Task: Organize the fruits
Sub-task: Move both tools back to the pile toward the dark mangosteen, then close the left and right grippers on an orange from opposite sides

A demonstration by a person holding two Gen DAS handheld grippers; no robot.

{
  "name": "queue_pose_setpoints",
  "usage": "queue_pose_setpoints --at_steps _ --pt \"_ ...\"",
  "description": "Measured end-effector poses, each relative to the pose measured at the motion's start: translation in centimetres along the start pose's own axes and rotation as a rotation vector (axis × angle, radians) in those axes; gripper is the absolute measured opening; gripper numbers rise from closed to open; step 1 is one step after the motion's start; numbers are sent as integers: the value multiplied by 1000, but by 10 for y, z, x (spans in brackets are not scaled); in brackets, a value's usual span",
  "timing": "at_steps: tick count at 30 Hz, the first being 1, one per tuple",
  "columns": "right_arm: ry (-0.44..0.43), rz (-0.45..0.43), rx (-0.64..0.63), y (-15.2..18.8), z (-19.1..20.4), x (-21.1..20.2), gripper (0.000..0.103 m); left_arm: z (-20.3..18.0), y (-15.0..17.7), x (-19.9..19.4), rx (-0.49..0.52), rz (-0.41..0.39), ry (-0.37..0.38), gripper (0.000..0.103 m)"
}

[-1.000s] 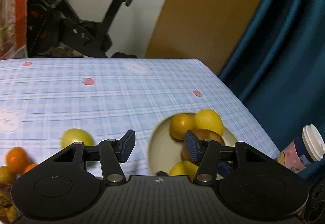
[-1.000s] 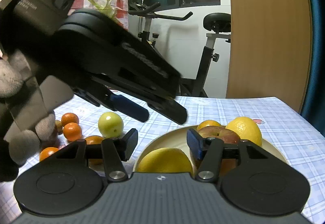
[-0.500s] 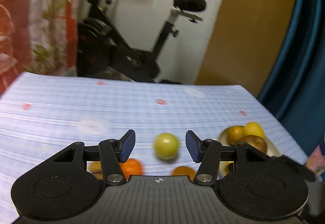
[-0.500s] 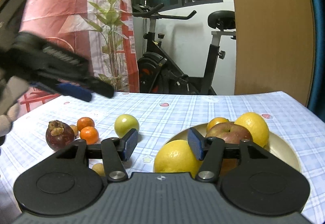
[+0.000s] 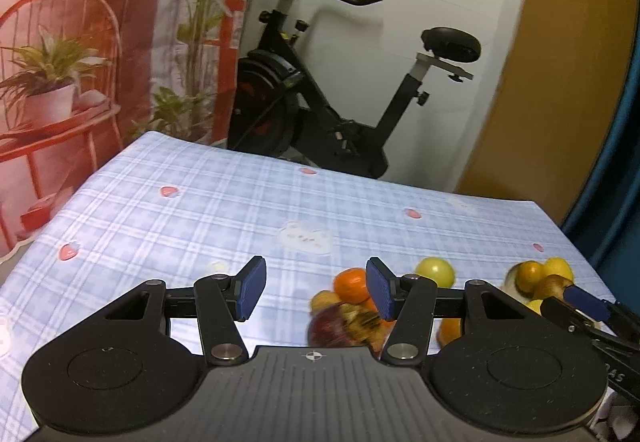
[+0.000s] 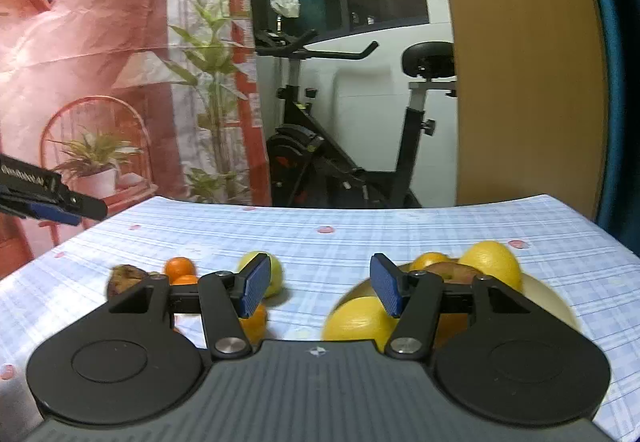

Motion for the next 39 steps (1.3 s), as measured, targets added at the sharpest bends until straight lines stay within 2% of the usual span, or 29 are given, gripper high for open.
queue_pose_setpoints --at_steps 10,16,20,25,30,39 --pt "-113 87 -42 11 33 16 59 -1 17 5 26 25 14 58" --pt "-226 149 -2 22 51 28 59 -4 23 4 45 23 28 58" --pt "-267 197 -9 29 61 44 59 -7 26 6 52 28 37 58" --pt "-294 247 -56 40 75 63 59 -18 31 1 79 38 96 58" --pt "-313 288 -105 53 83 69 59 -34 39 -1 66 109 193 58" --pt "-320 331 -147 59 87 83 57 -59 64 5 167 144 230 58"
Point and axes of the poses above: each gripper's, at about its wrist camera, not at the fingertips, and x roughly the way its jaws point, z to its left, y to its underside, the point moved 8 cm from there along x, roughly the way its jaws point, and after that the axes turned 15 degrees about -y, right-handed, at the moved point
